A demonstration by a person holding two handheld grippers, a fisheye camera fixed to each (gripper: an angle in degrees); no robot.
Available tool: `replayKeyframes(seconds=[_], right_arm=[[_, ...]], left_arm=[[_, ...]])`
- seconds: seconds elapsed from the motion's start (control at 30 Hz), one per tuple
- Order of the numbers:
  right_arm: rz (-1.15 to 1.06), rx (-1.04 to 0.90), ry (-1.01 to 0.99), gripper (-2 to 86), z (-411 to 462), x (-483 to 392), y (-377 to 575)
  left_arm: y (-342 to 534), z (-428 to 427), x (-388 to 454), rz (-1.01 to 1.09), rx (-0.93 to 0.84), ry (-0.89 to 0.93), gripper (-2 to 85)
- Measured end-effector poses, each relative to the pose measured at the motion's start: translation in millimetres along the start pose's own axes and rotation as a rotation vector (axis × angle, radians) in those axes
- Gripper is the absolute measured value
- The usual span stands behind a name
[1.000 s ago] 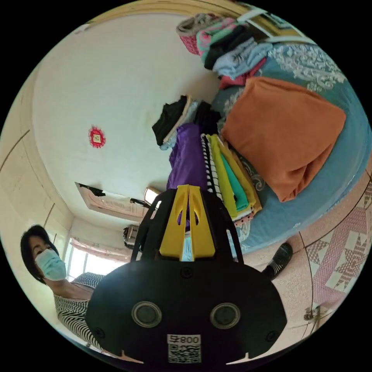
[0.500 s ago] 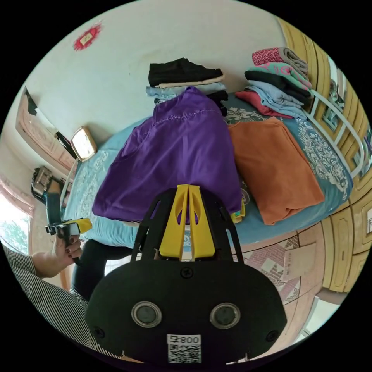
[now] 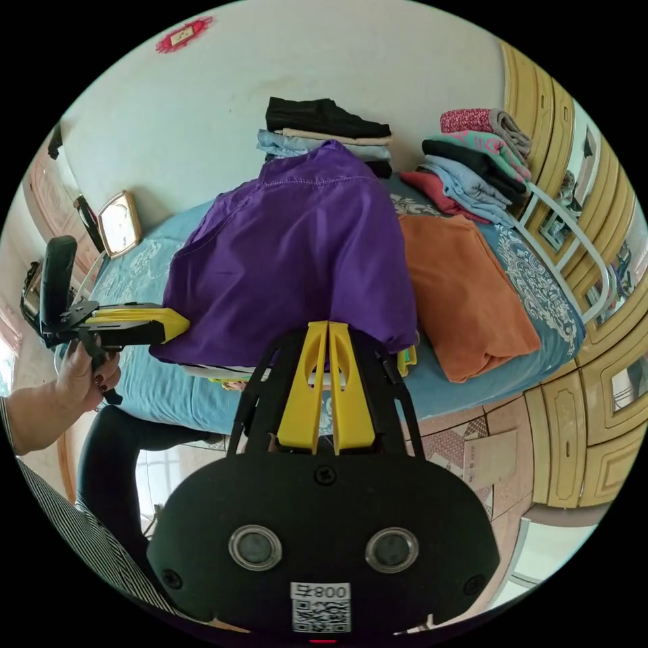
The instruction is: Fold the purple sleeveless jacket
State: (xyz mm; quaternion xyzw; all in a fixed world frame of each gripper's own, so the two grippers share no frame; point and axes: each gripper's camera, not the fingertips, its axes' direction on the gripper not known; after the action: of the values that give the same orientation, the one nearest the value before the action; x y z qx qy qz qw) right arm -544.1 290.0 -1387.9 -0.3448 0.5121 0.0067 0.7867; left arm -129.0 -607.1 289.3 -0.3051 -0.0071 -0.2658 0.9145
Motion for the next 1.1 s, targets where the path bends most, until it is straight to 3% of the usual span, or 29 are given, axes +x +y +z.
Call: replayKeyframes(seconds=[0.37, 0.6, 0.87, 1.1], right_arm=[[-0.011, 0.062, 0.033, 0.1, 27.5, 3.4, 57.4], [0.060, 0.107, -0.013, 0.1, 48.8, 33.4, 89.9], [0.210, 0.212, -0.219, 0.2, 54.5, 121.1, 143.1], [0.295, 0.336, -0.215, 1.0, 72.8, 226.2, 150.1]], left_arm=[[-27.3, 23.0, 30.3, 0.166, -0.043, -0.132, 0.2], [-42.9, 24.7, 21.3, 0.150, -0.058, -0.061, 0.2], [-50.2, -23.6, 10.2, 0.113, 0.106, -0.013, 0.3], [-50.7, -48.2, -20.4, 0.097, 0.162, 0.042, 1.0]])
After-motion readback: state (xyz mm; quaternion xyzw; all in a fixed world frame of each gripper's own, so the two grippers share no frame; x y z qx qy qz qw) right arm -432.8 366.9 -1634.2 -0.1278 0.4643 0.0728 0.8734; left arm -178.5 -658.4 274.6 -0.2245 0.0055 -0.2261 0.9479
